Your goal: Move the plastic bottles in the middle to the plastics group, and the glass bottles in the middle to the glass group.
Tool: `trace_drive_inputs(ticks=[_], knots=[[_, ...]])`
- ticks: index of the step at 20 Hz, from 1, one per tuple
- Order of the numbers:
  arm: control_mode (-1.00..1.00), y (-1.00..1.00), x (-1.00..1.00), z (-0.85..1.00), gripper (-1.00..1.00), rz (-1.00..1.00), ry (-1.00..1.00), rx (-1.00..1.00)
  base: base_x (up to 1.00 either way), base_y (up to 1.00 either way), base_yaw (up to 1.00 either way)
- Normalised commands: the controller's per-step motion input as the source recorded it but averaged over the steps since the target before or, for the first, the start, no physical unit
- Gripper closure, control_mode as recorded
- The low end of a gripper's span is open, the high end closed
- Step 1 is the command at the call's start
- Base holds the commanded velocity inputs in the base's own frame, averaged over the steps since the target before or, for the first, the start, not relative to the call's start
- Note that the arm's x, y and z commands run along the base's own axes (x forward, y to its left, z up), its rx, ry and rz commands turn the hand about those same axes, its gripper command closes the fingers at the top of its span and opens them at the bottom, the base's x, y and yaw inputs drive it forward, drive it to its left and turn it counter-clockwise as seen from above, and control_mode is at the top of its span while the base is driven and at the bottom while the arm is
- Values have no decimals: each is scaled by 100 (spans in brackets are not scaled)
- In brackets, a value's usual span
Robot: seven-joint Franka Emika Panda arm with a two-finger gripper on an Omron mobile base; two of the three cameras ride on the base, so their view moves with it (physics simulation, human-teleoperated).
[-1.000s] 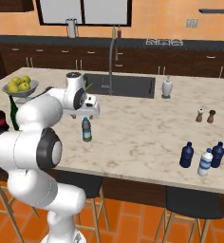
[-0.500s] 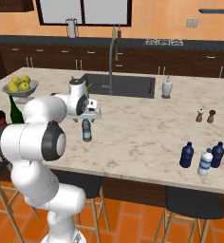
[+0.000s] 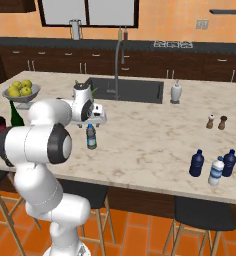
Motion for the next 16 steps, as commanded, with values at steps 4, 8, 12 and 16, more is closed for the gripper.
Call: trace_drive_inputs(ticks=[4,8,12,16], knots=[[-100,0,8,-16,-100,4,0,0,0,0,0],[-100,4,4,-14,-100,5,0,0,0,0,0],[-100,4,1,-11,-100,8,0,0,0,0,0],[-100,0,1,-18,-100,6,0,0,0,0,0]])
